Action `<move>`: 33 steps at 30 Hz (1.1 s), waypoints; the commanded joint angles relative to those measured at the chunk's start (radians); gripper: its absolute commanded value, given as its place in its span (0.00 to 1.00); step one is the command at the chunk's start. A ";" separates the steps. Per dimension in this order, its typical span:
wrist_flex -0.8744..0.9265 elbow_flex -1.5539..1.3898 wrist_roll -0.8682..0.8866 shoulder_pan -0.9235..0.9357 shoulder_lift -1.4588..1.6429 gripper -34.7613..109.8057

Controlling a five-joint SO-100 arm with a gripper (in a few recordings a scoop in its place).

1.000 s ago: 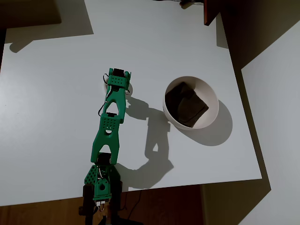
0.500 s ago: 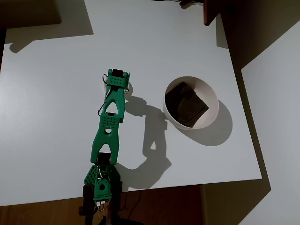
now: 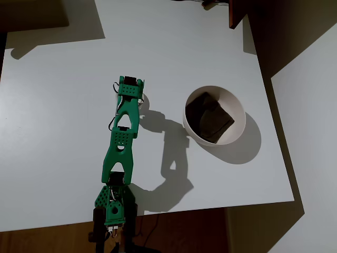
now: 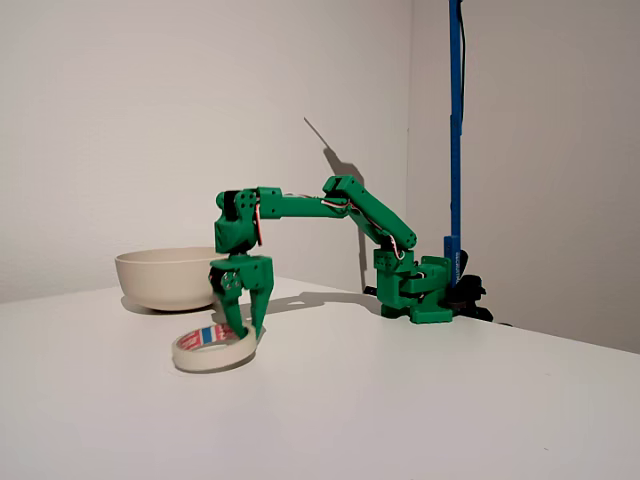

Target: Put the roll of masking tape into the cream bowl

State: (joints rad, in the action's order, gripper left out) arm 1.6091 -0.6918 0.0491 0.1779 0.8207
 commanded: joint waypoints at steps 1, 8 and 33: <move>0.057 0.023 0.021 0.006 0.304 0.18; 0.150 0.021 0.048 -0.009 0.574 0.18; 0.216 0.008 -0.020 0.514 1.197 0.18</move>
State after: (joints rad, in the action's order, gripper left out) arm 1.7748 -0.6903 0.0337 0.5599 1.9988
